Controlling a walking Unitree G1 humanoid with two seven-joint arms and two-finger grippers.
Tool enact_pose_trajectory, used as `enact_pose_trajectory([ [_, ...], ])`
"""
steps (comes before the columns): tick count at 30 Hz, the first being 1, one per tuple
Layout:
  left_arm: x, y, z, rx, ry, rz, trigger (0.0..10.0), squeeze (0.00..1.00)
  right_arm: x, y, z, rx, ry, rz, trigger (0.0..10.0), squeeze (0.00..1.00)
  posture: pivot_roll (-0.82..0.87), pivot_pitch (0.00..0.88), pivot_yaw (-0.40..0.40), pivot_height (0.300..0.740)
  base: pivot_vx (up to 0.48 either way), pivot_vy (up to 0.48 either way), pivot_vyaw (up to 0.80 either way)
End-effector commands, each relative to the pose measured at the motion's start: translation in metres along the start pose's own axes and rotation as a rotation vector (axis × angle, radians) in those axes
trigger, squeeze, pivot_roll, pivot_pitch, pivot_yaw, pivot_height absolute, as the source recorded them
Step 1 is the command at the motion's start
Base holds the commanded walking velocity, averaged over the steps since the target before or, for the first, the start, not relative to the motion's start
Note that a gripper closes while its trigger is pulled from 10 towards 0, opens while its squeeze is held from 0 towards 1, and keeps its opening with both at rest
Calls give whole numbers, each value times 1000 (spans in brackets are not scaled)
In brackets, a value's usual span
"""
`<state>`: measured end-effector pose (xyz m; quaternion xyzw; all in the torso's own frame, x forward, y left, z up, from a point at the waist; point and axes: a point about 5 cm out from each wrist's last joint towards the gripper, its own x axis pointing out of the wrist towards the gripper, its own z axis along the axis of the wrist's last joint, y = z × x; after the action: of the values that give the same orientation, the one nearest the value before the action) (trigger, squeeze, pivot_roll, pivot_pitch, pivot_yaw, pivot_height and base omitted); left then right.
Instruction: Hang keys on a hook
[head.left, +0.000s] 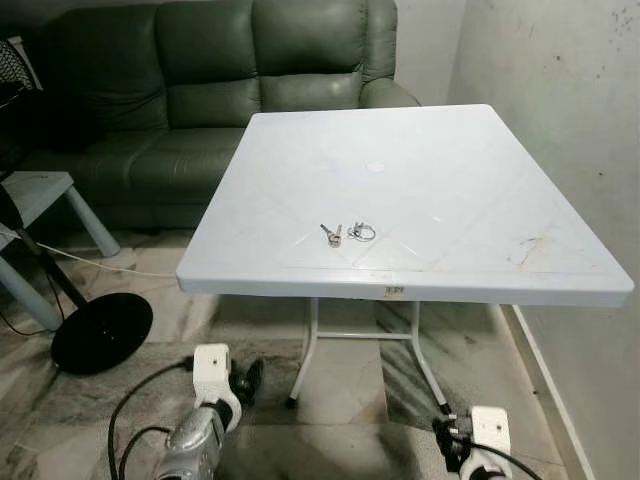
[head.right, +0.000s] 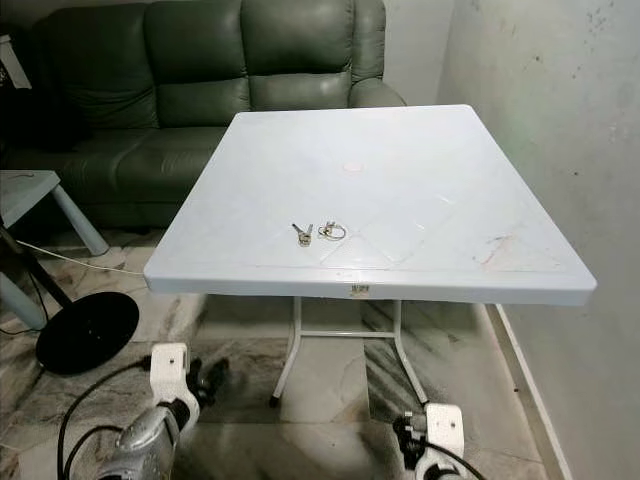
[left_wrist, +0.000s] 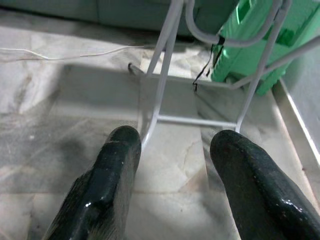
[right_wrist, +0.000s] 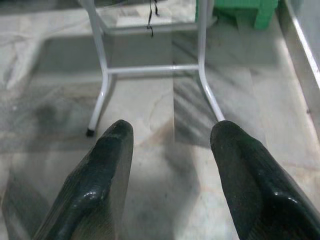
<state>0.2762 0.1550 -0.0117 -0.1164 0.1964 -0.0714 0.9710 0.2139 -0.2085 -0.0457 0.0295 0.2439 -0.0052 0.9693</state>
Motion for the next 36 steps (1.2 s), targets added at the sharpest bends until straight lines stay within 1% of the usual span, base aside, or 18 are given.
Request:
enact_pose_trajectory([
  [1, 4, 4, 18, 1, -70, 2, 10000, 0, 4, 1, 14, 15, -82, 10, 10000, 0, 79, 0, 67, 740, 0, 0, 0],
  [4, 9, 2, 40, 1, -164, -27, 10000, 0, 6, 0, 36, 14, -212, 27, 10000, 0, 82, 0, 67, 740, 0, 0, 0],
  [6, 10, 1, 43, 1, -181, -35, 10000, 0, 6, 0, 40, 15, -237, 30, 10000, 0, 82, 0, 67, 740, 0, 0, 0],
  [8, 10, -1, 52, 7, -229, -57, 10000, 0, 5, 0, 52, 20, -313, 39, 10000, 0, 74, 0, 71, 740, 0, 0, 0],
  [9, 10, -1, 52, 7, -229, -57, 10000, 0, 5, 0, 52, 20, -313, 39, 10000, 0, 74, 0, 71, 740, 0, 0, 0],
  [12, 8, -8, 70, 22, -320, -94, 10000, 0, 3, 4, 76, 25, -430, 58, 10000, 0, 74, 0, 73, 740, 0, 0, 0],
  [15, 8, -11, 77, 23, -348, -110, 10000, 0, 2, 6, 84, 26, -466, 67, 10000, 0, 74, 0, 73, 740, 0, 0, 0],
  [16, 8, -15, 87, 19, -381, -124, 10000, 0, 1, 10, 93, 29, -503, 80, 10000, 0, 80, 0, 70, 740, 0, 0, 0],
  [17, 10, -20, 103, 4, -426, -140, 10000, 0, 1, 18, 109, 29, -559, 107, 10000, 0, 81, 0, 70, 740, 0, 0, 0],
  [19, 12, -22, 114, -14, -440, -136, 10000, 0, 1, 23, 121, 42, -591, 124, 10000, 0, 81, 0, 70, 740, 0, 0, 0],
  [21, 15, -23, 125, -6, -453, -139, 10000, 0, 4, 27, 133, 62, -613, 146, 10000, 0, 80, 0, 68, 740, 0, 0, 0],
  [22, 15, -23, 125, -6, -453, -139, 10000, 0, 4, 27, 133, 62, -613, 146, 10000, 0, 80, 0, 68, 740, 0, 0, 0],
  [23, 16, -24, 132, -10, -463, -152, 10000, 0, 6, 30, 139, 62, -621, 166, 10000, 1000, 79, 0, 67, 740, 0, 0, 0],
  [24, 17, -26, 137, -18, -472, -168, 10000, 0, 6, 31, 143, 46, -629, 172, 10000, 1000, 78, 0, 65, 740, 0, 0, 0],
  [27, 16, -27, 146, 35, -474, -192, 10000, 0, 6, 36, 152, 25, -643, 211, 10000, 1000, 82, 0, 63, 740, 0, 0, 0],
  [30, 13, -29, 152, 58, -473, -223, 10000, 0, 3, 39, 159, 1, -649, 232, 10000, 1000, 84, 0, 61, 740, 0, 0, 0],
  [34, 12, -32, 155, 54, -460, -238, 10000, 0, 2, 43, 165, 9, -647, 247, 10000, 1000, 83, 0, 59, 740, 0, 0, 0],
  [36, 5, -40, 155, 66, -476, -274, 10000, 0, -6, 50, 174, 12, -683, 275, 10000, 1000, 78, 0, 61, 740, 0, 0, 0],
])
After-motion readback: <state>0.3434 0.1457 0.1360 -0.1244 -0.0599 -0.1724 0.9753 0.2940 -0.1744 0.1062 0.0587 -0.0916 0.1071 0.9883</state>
